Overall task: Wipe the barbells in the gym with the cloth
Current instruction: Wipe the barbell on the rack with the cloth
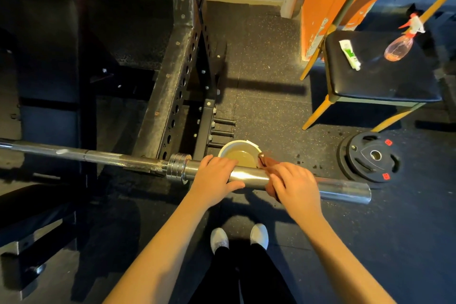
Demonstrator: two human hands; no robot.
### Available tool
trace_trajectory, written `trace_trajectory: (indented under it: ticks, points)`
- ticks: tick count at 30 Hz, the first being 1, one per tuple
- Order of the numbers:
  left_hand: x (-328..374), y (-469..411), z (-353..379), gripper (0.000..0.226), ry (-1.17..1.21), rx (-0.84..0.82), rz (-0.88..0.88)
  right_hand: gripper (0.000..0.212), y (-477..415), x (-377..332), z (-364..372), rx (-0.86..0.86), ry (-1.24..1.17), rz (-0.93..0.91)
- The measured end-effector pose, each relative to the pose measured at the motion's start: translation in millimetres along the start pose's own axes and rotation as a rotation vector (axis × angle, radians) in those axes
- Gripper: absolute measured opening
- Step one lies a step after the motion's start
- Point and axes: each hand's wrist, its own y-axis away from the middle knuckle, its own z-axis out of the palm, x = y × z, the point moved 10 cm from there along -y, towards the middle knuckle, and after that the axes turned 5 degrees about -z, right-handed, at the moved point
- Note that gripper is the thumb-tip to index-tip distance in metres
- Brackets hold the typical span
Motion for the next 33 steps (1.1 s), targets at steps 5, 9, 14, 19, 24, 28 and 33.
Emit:
trace_trajectory:
  ticks: [5, 9, 14, 19, 24, 28, 33]
  points:
    - [-0.9, -0.7, 0.7, 0.056, 0.004, -0.004, -0.011, 0.037, 23.1, 54.1, -35.2, 0.172, 0.122, 0.348]
    - [0.4, 0.4, -0.3, 0.057, -0.004, -0.01, -0.024, 0.023, 9.9, -1.4, 1.2, 0.074, 0.041, 0.219]
    - [3.1, -1.6, 1.3, 0.057, -0.019, -0.124, -0.062, 0.028, 13.4, 27.4, -18.1, -0.004, 0.036, 0.017]
    - [22.9, -11.0, 4.9, 0.057, -0.004, -0.226, -0.014, 0.044, 24.6, 54.8, -22.1, 0.116, 0.061, 0.349]
    - [54.2, -28.6, 23.2, 0.077, -0.04, -0.298, 0.059, 0.04, 16.5, 3.6, -15.4, 0.064, -0.061, -0.029]
    - [50.9, -31.3, 30.8, 0.063, -0.099, -0.294, 0.042, 0.026, 20.0, 76.6, -43.4, 0.079, 0.017, 0.16]
    - [52.3, -30.1, 28.5, 0.057, -0.166, -0.215, 0.042, 0.025, 19.3, 52.1, -26.1, 0.17, -0.058, 0.368]
